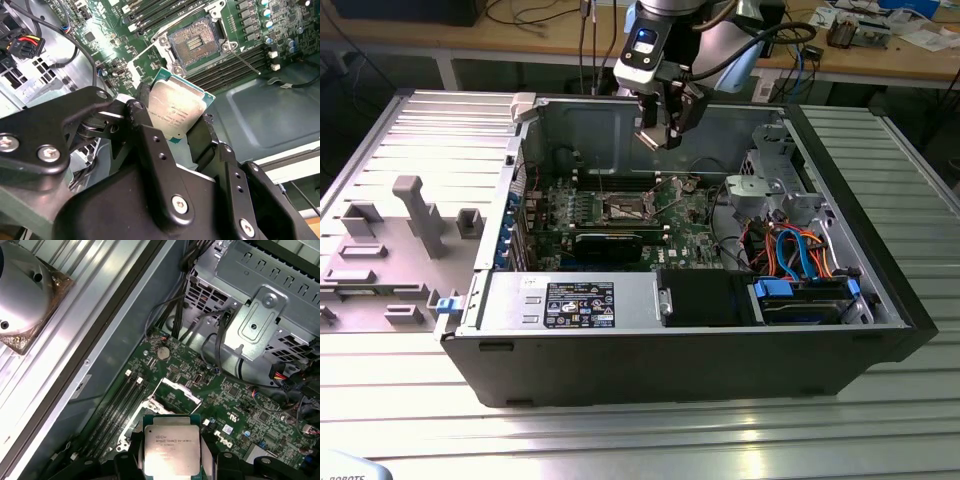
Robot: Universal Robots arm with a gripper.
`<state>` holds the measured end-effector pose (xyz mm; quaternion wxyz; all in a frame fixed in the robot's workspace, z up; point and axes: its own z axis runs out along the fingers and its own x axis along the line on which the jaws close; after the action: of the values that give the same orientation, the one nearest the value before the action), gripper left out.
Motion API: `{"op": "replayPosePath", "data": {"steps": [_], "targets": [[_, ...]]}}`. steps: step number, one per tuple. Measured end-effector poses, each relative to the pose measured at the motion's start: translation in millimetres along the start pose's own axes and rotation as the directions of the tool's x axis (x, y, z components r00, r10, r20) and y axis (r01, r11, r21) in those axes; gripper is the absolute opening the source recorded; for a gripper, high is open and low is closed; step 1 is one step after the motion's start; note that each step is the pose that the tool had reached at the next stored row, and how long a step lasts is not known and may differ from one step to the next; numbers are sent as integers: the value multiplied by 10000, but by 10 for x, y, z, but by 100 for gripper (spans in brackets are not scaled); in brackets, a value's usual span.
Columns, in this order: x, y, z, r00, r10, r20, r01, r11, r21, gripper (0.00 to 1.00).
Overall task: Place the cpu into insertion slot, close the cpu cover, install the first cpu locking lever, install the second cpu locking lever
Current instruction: 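Place the cpu into insertion slot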
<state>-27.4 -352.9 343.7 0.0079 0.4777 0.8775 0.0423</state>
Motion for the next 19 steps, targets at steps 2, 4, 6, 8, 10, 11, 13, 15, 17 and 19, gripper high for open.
{"op": "replayPosePath", "data": {"steps": [2,4,6,8,10,11,13,15,17,19], "targets": [[0,0,1,10000,3,0,-3,10000,-1,54],[0,0,1,10000,3,-1,-3,10000,-1,54],[0,0,0,10000,3,-1,-3,10000,0,54],[0,0,1,10000,4,-1,-4,10000,-1,54],[0,0,0,10000,4,0,-4,10000,0,54],[0,0,1,10000,4,0,-4,10000,-1,54],[0,0,1,10000,12,0,-12,10000,-1,54],[0,0,1,10000,79,6,-79,10000,-3,54],[0,0,2,9998,192,15,-192,9998,-6,54],[0,0,3,9997,262,20,-262,9997,-8,54]]}}
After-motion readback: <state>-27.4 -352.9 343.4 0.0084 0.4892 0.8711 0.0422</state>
